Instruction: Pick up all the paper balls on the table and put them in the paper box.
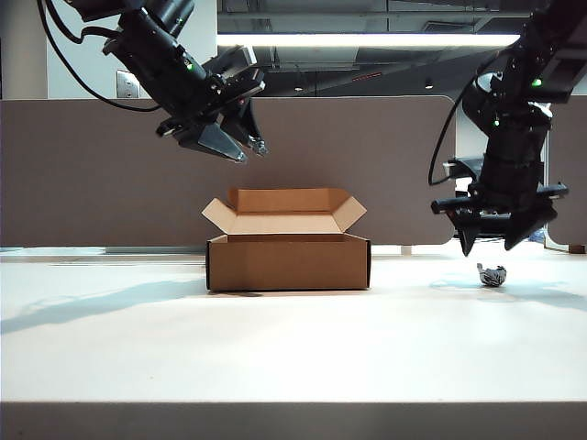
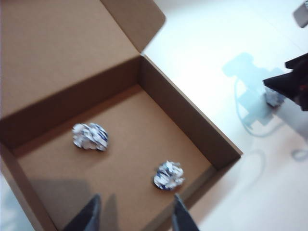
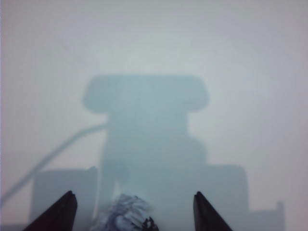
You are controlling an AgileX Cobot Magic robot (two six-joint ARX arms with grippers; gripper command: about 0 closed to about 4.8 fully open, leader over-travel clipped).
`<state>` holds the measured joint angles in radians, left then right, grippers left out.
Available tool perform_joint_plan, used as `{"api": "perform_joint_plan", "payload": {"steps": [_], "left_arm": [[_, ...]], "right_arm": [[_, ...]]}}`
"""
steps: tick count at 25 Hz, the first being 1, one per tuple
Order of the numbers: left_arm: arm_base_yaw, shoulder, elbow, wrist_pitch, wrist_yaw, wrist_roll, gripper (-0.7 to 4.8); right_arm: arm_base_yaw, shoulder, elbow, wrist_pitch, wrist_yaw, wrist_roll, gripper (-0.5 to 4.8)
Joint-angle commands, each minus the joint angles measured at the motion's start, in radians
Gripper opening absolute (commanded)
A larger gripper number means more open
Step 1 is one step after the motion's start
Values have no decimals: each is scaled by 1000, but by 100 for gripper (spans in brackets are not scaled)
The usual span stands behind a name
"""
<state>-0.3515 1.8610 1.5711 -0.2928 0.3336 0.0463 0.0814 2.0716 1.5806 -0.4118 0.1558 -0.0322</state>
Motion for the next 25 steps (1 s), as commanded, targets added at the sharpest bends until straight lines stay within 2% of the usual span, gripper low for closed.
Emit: {"api": "perform_joint_plan", "payload": {"steps": [1,15,16,22,25], "left_arm": [[3,-4,5,-8,3,-5,183],[3,-4,5,-21,0,-5,183],[3,-4,5,-23,0,-5,183],[3,-4,5,-23,0,-5,183],[3,-4,5,-24,0,-5,183]], "right_arm": [[0,0,1,-6,0,10,337],[0,45,1,-72,3,33,332],[0,46,1,-71,3,33,325],[0,46,1,-79,3,33,202],[0,45,2,-69,2,33,181]]}}
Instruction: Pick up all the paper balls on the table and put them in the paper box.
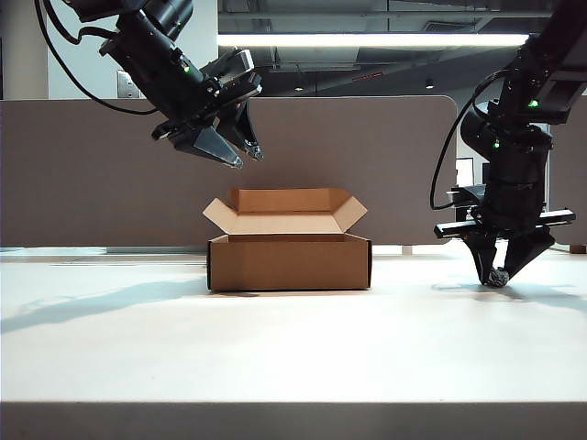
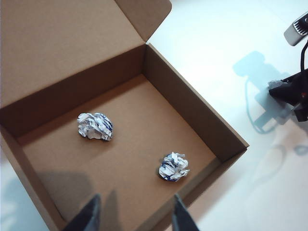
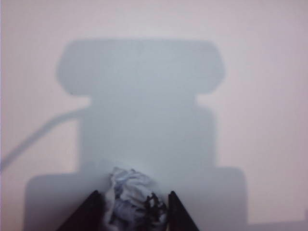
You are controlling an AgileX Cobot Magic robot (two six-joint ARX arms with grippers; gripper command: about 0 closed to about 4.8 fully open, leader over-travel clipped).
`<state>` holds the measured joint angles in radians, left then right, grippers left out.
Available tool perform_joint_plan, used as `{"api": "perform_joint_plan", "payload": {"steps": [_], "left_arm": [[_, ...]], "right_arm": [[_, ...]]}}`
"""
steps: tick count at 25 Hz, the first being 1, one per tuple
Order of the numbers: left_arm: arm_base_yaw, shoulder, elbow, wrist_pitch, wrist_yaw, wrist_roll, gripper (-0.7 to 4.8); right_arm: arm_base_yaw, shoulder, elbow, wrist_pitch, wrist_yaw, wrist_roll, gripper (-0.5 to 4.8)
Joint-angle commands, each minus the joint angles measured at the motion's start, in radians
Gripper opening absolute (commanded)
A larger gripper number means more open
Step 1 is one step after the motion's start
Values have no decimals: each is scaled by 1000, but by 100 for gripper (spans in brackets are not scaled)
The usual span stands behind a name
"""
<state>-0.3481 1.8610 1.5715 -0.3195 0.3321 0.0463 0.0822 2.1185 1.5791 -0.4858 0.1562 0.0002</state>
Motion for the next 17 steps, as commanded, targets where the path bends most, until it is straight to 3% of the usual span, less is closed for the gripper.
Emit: {"api": "perform_joint_plan", "payload": {"steps": [1,9,11,14,17], "left_arm": [[-1,-4,5,3,2,-5,182],[-1,-4,5,3,2,-2,183],[-1,-4,5,3,2,-2,182],[-1,-4,5,3,2,-2,182],[-1,-4,5,3,2,-2,183]], "right_arm": [[-2,-3,5,9,2,0,150],[-2,-6,102,-20,-32,1,143],[-2,-8,151,-31,-143,29,143],[4,-8,227,-13,-424,137,144],[36,-8,276,67,-567,216,144]]}}
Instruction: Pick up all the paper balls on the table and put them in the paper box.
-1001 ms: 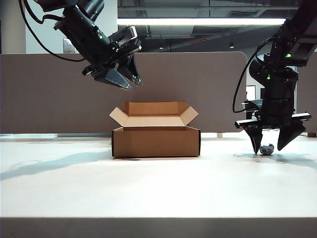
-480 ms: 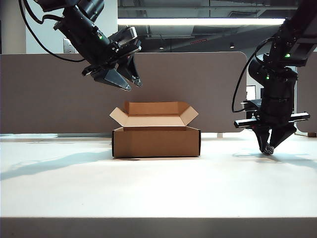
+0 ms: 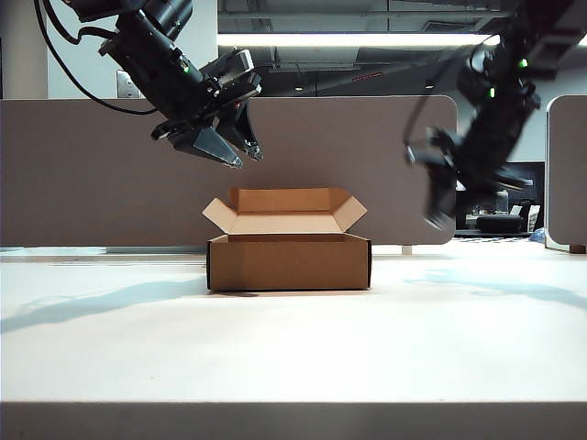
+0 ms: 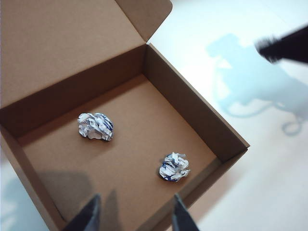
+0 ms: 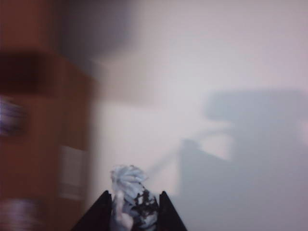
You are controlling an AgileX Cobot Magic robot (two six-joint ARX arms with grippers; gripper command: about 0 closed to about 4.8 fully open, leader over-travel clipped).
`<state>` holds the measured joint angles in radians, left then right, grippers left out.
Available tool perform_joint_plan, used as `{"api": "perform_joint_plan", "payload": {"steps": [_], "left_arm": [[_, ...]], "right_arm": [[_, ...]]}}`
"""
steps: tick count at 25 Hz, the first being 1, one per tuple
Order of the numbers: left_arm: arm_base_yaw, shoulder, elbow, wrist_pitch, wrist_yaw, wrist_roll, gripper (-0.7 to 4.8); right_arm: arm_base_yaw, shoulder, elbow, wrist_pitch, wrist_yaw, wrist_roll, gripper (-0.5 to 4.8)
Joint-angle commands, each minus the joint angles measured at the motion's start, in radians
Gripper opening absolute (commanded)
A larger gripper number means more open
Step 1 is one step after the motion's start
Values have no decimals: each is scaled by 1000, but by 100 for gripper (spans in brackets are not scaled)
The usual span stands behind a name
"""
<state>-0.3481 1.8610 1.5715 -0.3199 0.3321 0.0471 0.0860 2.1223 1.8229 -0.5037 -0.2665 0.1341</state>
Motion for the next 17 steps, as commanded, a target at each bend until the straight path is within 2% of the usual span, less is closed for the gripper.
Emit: {"api": "perform_joint_plan", "payload": {"steps": [1,6,9,12,17], "left_arm": [[-1,-4,5,3,2,-3,183],[-1,-4,5,-1,2,-3,183],[-1,-4,5,-1,2,-3,182],[-1,-4,5,-16,2,-3,182],[-1,-4,5,-20,5,-3,182]], "right_arm": [[51,-11,48,106,-156,80,144],[124,-11,76,133,-156,71,144],[178,8,76,127,-156,-12,151],[199,22,74,103,-156,-12,297],[198,18,75,85,-159,-11,307]]}}
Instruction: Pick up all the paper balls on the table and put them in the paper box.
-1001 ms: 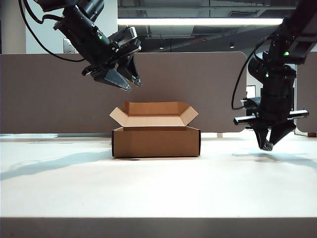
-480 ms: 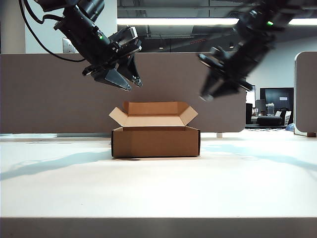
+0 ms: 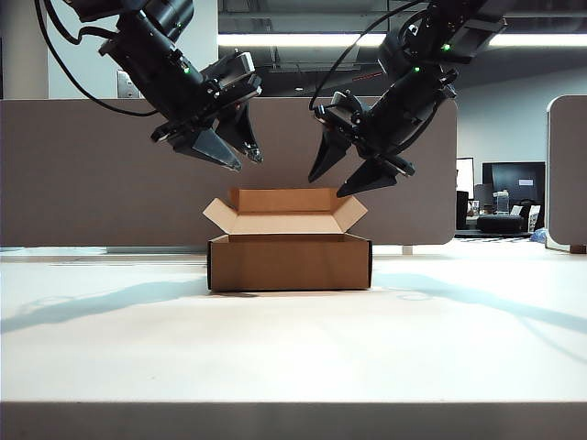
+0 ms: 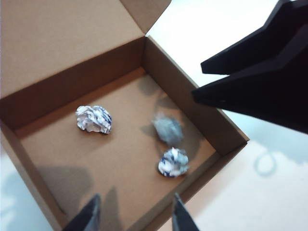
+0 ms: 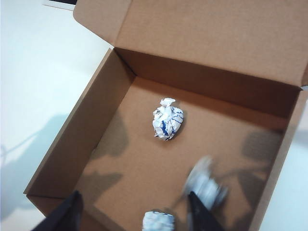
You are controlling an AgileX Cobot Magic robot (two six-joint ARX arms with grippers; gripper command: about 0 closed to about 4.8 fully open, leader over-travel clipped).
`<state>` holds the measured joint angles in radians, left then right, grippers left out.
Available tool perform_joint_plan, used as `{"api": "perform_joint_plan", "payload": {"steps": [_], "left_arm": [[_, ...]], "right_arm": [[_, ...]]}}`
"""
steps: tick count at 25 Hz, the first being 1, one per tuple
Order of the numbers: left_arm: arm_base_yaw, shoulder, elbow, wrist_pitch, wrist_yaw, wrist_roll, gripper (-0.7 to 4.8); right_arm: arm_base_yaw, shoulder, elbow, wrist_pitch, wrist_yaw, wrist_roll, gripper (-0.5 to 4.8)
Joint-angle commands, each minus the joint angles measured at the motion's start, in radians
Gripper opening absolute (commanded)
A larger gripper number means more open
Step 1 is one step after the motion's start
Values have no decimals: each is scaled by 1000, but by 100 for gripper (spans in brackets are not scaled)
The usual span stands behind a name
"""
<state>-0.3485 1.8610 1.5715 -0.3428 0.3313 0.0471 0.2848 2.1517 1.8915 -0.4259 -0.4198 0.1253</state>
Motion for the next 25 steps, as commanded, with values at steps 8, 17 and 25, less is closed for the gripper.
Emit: {"api": "perform_joint_plan", "payload": {"steps": [8,17,25], "left_arm": [[0,-74,5,-24,3,6,23],[0,-423,-53,-277,-45,112,-6],[-1,-820,-344,-284,-152,85,-6]], "right_arm": [[-16,-101,8,-43,3,-53,265],[-56,-467,-61,-279,49,-332,71],[-57,-866,-401,-305,155,-369,49]]}}
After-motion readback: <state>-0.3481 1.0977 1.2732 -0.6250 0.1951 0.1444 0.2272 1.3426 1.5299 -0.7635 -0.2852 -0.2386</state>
